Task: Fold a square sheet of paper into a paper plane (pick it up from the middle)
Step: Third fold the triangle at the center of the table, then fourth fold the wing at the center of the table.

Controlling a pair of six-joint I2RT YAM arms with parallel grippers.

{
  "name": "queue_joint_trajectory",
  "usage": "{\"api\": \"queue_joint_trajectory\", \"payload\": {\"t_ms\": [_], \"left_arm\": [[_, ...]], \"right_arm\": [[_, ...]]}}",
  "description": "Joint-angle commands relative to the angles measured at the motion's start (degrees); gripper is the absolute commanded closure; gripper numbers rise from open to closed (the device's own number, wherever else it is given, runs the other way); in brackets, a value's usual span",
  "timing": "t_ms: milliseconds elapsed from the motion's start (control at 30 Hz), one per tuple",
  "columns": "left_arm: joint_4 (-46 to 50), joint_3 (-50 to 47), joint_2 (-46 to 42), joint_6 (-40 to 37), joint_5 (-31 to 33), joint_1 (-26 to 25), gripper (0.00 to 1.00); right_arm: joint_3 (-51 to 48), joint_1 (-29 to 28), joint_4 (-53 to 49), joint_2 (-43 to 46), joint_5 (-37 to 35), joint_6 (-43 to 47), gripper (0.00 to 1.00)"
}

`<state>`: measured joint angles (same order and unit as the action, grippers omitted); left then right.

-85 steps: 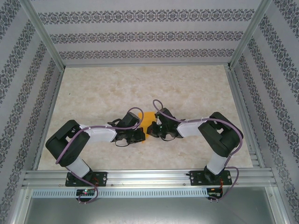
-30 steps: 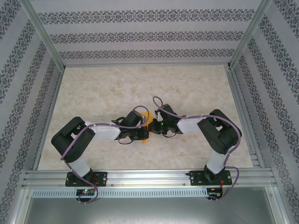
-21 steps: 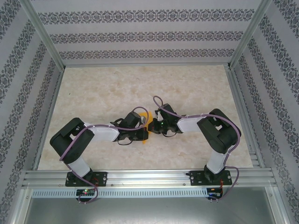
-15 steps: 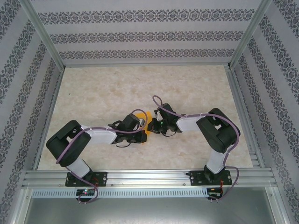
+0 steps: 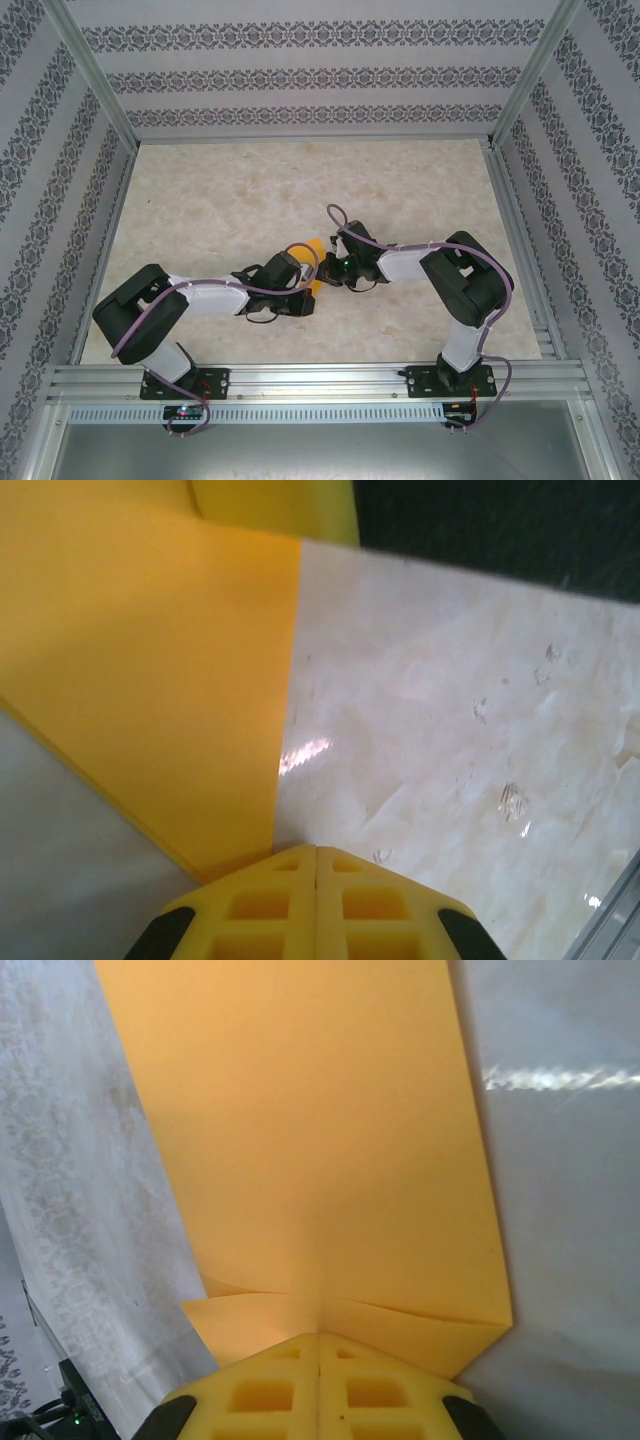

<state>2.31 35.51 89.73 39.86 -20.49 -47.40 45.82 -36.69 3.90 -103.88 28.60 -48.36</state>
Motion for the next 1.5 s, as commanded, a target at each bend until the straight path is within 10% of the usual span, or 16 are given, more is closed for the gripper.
{"api": "queue_joint_trajectory", "payload": {"t_ms": [0,533,1467], "left_arm": [[7.6,1.0,-3.3,-0.6,0.2,-1.6,1.0],[12.9,11.1,-3.3,5.6,19.2,0.4,1.0],[16.4,13.5,4.2,8.4,24.4,1.8,1.0]], "right_arm": [[-1.1,0.5,-3.8,-1.2,-5.0,-0.8,1.0],[-2.1,2.4,-4.7,12.1,-9.4,-3.9,0.67],[0.8,2.1,-0.5,2.8,-2.4,-2.4,0.72]]}}
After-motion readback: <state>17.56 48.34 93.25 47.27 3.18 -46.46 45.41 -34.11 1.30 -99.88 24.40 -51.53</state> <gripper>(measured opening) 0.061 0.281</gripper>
